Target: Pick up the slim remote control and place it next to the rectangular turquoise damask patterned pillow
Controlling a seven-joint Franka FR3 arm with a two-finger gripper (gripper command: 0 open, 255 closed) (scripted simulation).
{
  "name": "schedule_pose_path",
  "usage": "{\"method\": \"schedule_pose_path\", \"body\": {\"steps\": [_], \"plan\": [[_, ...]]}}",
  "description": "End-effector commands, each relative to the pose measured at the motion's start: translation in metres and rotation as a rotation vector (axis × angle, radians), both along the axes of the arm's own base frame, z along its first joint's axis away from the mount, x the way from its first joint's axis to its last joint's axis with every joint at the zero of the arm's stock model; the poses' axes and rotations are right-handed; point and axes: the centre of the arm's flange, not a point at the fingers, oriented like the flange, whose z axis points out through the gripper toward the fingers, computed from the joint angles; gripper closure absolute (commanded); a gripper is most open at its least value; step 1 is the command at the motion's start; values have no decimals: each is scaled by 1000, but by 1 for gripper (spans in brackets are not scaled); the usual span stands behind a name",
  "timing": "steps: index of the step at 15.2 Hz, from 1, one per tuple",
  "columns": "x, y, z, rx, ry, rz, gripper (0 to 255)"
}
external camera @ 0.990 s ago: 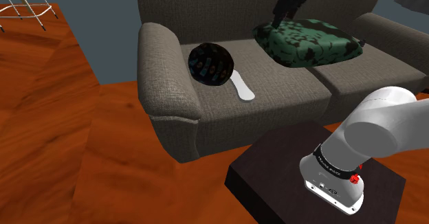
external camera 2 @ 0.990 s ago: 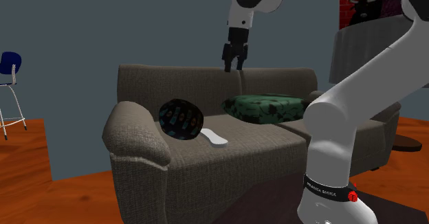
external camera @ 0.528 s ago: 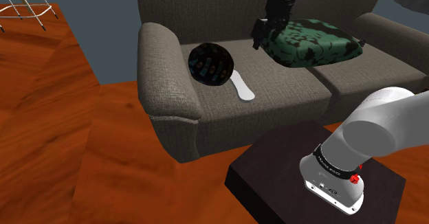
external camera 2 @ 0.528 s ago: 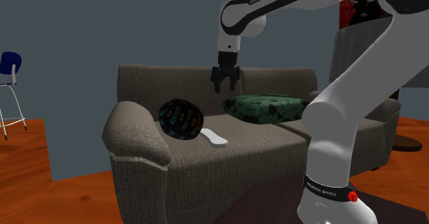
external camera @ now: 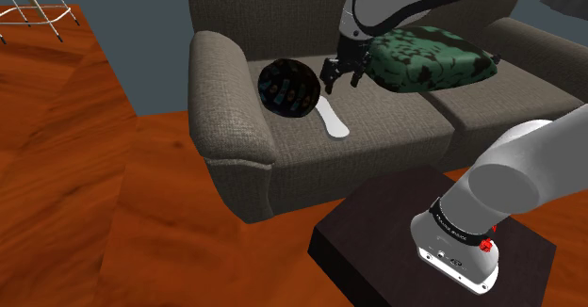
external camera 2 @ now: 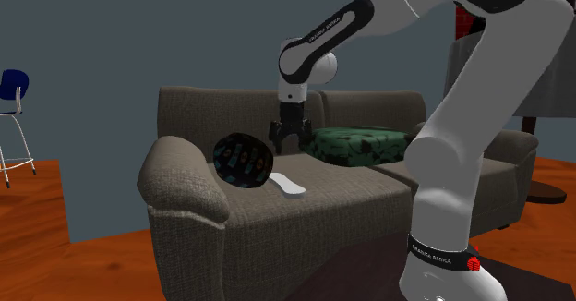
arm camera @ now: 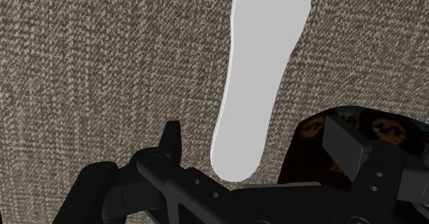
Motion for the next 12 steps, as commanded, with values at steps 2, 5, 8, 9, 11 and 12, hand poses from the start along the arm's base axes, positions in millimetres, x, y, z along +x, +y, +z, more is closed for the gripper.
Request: {"method": "schedule_pose_path", "body": {"steps": [2, 5, 8, 9, 11, 12], "plan": [[16, 4, -38, 21, 26, -67, 0], [26, 5, -67, 34, 43, -108, 0], [26, 6, -83, 34, 43, -108, 0], [26, 6, -88, 34, 43, -108, 0], [26, 6, -99, 34, 43, -108, 0], [26, 6, -102, 34, 43, -108, 0]]}}
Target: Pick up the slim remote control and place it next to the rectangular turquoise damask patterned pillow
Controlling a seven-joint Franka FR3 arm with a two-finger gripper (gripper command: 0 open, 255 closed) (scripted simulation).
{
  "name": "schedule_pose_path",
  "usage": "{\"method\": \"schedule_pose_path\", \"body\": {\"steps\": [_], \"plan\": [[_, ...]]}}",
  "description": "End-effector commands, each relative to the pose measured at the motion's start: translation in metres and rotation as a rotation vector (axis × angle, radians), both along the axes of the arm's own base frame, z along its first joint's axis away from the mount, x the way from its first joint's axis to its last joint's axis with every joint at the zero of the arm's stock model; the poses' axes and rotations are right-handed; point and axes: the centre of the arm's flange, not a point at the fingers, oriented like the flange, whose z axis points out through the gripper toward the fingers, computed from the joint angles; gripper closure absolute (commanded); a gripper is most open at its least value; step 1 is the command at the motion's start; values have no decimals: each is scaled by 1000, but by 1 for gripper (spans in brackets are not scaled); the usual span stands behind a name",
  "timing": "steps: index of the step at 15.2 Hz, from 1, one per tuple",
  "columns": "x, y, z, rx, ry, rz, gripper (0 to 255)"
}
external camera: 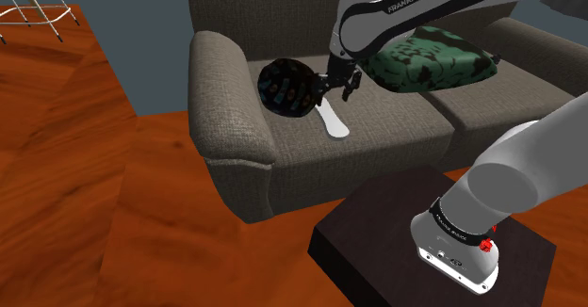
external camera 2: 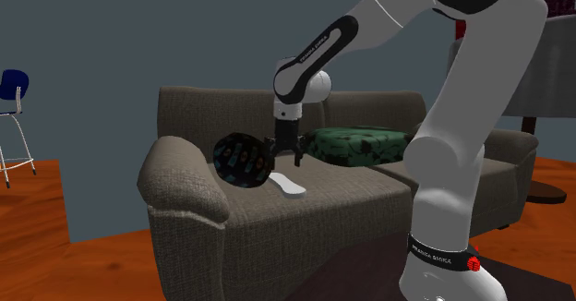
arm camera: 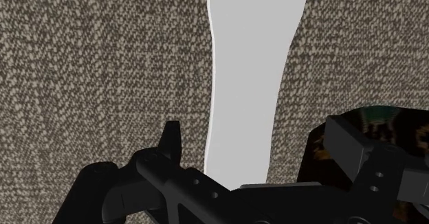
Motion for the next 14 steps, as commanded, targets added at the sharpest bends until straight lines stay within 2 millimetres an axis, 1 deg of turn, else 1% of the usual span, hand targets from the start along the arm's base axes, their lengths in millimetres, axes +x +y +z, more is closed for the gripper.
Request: {"method": "schedule_pose_path", "body": {"steps": [1, 8, 9, 10, 11, 12, 14], "plan": [[10, 1, -50, 8, 51, -7, 0], [10, 1, -50, 8, 51, -7, 0], [11, 3, -43, 8, 52, -7, 255], [7, 5, -33, 8, 52, -7, 255], [13, 5, -30, 9, 52, -7, 255], [11, 3, -36, 9, 52, -8, 255], [11, 0, -34, 8, 52, -7, 255]]}}
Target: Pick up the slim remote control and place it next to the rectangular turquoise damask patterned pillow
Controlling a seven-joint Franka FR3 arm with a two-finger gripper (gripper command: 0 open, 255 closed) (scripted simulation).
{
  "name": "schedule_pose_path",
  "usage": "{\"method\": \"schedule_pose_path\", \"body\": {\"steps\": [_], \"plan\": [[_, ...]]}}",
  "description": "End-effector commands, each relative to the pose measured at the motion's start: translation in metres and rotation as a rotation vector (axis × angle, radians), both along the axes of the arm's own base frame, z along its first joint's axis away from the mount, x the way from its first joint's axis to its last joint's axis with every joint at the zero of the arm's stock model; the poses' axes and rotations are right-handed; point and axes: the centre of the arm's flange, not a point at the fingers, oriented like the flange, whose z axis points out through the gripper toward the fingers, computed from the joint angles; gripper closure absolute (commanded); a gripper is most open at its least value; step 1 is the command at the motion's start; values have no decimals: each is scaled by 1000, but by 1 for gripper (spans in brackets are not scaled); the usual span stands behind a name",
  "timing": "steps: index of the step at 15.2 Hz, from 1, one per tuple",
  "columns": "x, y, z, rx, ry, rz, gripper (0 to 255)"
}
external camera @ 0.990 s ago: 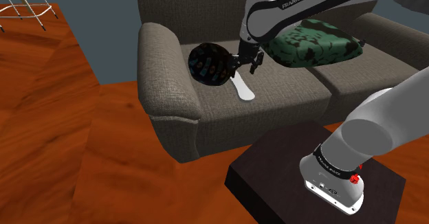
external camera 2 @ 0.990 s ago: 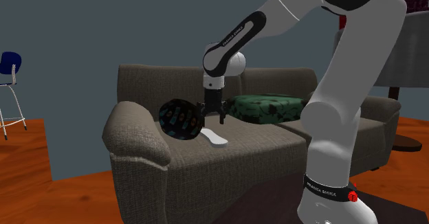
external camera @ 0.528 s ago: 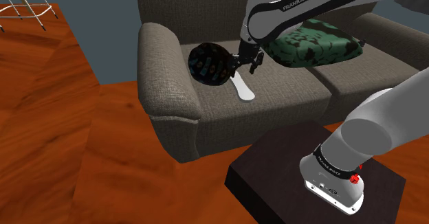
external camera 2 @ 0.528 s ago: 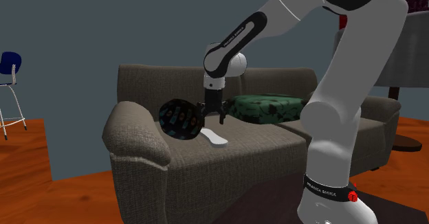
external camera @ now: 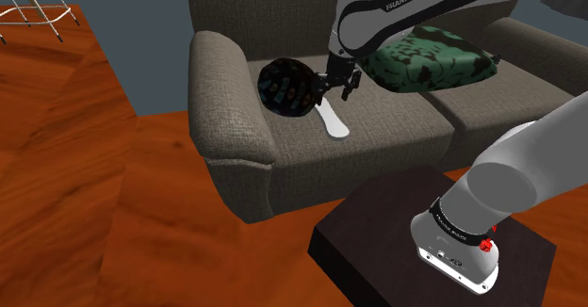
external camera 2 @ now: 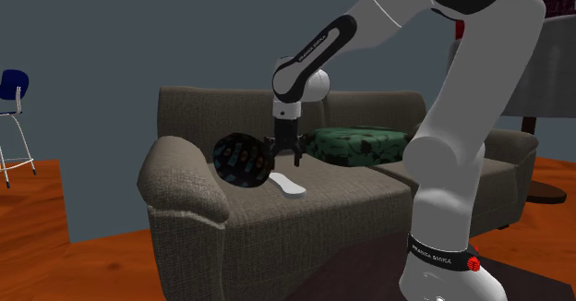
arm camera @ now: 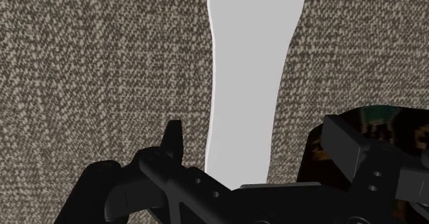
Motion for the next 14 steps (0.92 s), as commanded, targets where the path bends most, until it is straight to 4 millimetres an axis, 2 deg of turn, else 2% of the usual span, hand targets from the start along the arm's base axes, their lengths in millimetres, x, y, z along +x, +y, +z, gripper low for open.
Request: {"method": "schedule_pose_path", "body": {"steps": [1, 2, 3, 4, 11, 12, 13, 14], "plan": [[5, -3, -42, 9, 38, -3, 255], [5, -6, -40, 9, 38, -4, 255], [17, -1, -49, 10, 38, -4, 255], [6, 2, -51, 10, 38, -2, 255], [6, 2, -14, 10, 38, -2, 255], [7, 1, -19, 9, 36, -2, 255], [7, 1, -19, 9, 36, -2, 0], [-4, 9, -15, 2, 38, -8, 0]]}}
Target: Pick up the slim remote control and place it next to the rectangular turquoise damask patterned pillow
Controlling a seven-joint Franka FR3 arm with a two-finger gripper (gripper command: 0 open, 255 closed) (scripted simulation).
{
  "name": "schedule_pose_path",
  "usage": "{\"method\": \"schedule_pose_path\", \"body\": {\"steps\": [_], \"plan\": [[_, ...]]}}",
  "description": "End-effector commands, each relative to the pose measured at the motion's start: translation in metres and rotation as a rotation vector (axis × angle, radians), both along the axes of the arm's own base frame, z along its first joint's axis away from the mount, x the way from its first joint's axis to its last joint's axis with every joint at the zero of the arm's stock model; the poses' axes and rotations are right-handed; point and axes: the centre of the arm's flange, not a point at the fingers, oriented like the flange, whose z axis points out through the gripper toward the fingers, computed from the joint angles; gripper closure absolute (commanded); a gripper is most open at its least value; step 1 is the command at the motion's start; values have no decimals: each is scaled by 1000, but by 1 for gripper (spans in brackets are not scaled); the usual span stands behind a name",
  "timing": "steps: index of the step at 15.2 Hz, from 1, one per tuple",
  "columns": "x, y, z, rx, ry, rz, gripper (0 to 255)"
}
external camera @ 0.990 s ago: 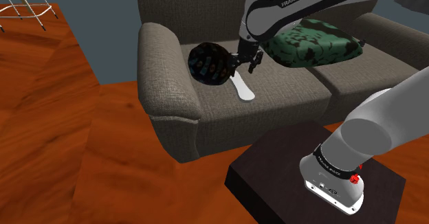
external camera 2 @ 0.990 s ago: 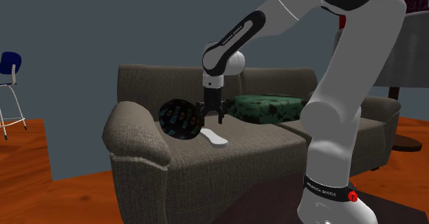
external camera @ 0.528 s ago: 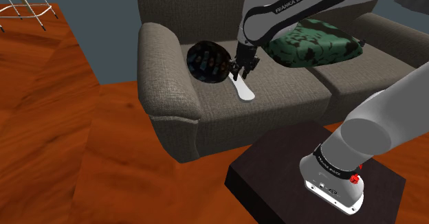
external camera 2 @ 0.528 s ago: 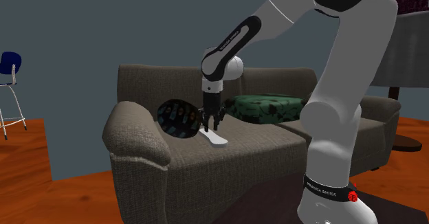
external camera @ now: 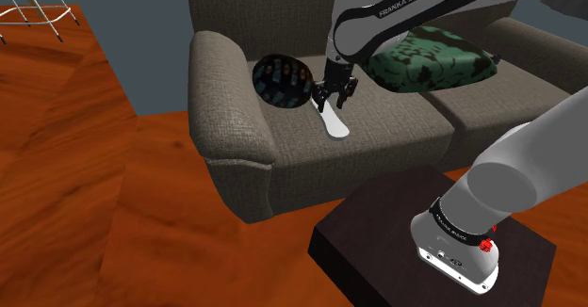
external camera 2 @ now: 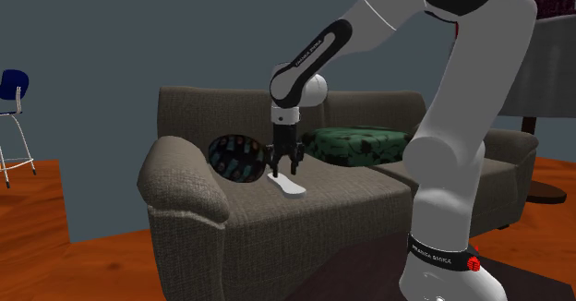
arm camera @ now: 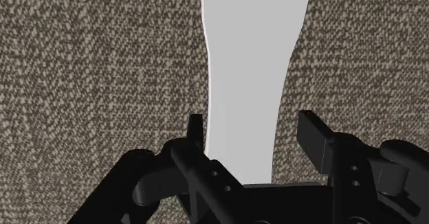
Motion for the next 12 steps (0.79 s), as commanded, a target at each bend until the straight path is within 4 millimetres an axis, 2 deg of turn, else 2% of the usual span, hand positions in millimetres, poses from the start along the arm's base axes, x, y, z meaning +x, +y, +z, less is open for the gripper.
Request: {"method": "schedule_pose_path", "body": {"steps": [1, 8, 12], "plan": [[-14, 9, 5, -9, 1, -7, 0], [-14, 9, -32, -9, 1, -7, 0], [-14, 9, -35, -9, 1, -7, 0]]}}
